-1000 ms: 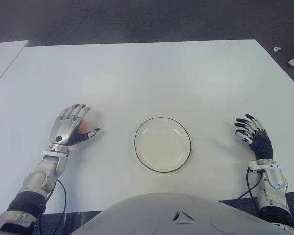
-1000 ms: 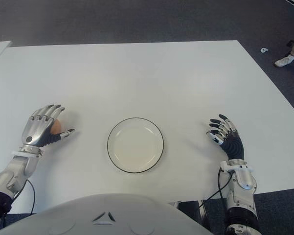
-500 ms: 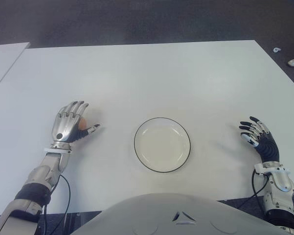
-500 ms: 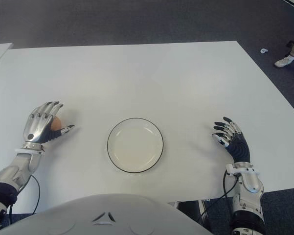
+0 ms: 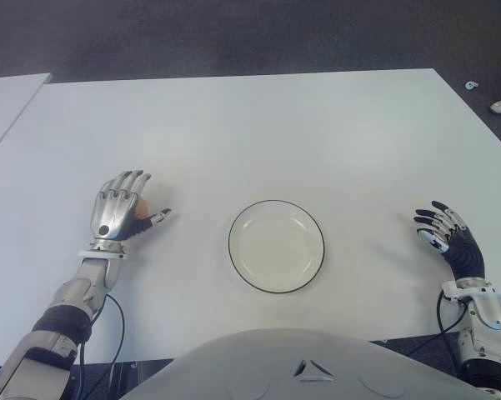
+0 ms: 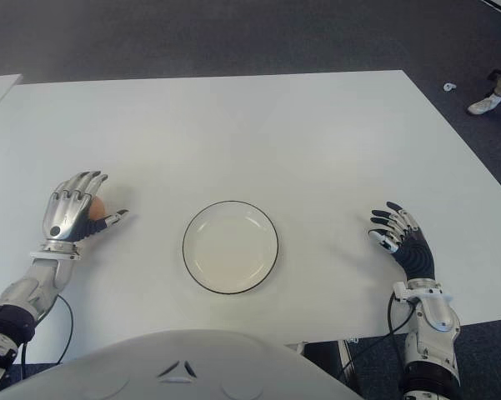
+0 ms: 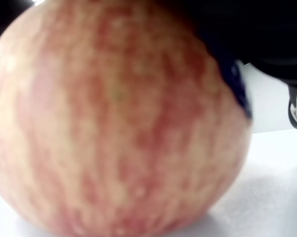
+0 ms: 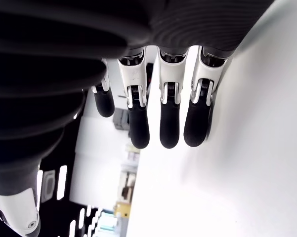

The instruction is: Put the apples into the plate.

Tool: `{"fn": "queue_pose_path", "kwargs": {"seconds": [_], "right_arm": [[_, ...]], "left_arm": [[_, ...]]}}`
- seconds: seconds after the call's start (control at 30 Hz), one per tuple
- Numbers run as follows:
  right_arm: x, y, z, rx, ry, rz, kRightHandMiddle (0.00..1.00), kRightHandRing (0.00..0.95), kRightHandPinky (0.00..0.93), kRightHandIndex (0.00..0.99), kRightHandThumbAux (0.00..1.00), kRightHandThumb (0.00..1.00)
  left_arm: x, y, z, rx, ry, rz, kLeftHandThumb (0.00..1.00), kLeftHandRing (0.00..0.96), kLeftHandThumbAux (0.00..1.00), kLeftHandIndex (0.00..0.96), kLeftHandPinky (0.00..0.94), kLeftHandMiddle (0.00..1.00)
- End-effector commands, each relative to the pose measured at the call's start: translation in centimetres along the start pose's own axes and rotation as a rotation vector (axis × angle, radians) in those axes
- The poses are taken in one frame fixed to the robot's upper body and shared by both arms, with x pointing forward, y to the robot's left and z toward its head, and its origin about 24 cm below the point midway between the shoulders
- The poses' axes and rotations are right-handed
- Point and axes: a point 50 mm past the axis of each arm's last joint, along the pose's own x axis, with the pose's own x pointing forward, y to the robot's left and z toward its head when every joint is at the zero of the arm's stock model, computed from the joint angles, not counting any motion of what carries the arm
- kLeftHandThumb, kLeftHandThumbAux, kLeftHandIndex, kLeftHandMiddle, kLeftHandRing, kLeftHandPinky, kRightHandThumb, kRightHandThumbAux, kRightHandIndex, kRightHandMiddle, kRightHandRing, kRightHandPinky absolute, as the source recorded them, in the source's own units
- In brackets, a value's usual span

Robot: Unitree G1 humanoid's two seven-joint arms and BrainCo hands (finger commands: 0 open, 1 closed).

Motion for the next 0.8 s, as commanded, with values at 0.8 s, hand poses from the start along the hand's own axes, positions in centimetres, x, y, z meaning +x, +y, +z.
{"fn": "queue_pose_path", "kwargs": {"seconds": [0.8], "right_arm": [[-1.5,-0.4,-1.1,0.019,0.108,0.016,0.305,0.288,0.319,0.149,0.66,0.389]], "left_arm": [[-8.1,-7.0,3.3,-0.143,0.071,-0.481,0.379,0.151,0.322,0.204,0.19,0.172]]}}
